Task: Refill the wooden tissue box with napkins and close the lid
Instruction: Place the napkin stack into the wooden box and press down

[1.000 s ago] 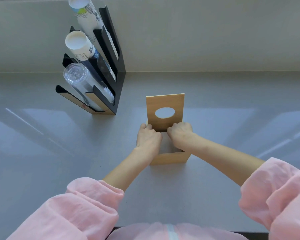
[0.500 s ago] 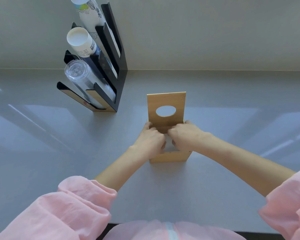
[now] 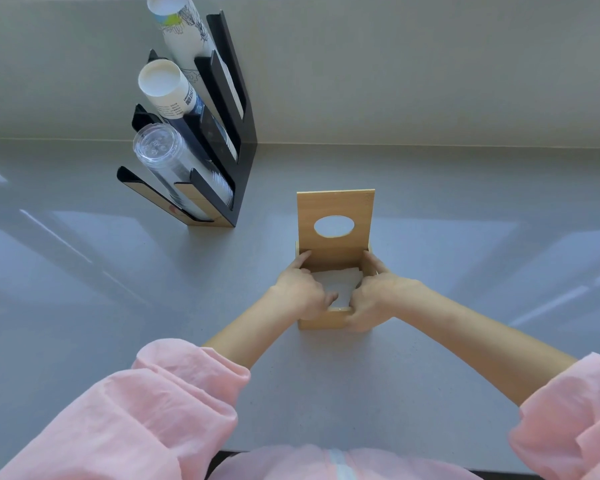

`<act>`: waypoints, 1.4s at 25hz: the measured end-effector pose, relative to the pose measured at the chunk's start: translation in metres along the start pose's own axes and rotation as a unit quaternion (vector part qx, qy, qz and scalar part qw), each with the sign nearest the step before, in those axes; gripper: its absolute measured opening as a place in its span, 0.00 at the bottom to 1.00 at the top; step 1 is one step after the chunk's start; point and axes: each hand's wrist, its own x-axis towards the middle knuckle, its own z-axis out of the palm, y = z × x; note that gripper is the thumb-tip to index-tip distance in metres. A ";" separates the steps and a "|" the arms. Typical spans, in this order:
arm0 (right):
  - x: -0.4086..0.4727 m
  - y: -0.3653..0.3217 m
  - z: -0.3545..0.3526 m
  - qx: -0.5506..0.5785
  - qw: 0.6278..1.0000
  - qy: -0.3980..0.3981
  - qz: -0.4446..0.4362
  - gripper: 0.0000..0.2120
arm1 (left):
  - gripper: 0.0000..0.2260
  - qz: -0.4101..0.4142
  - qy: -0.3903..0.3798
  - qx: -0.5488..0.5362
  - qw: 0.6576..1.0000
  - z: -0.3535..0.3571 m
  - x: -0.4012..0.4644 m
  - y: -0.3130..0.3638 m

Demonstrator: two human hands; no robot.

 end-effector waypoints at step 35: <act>-0.117 -0.042 0.178 0.349 0.859 0.375 0.015 0.26 | 0.22 -0.140 0.220 -0.322 0.910 0.071 -0.138 0.141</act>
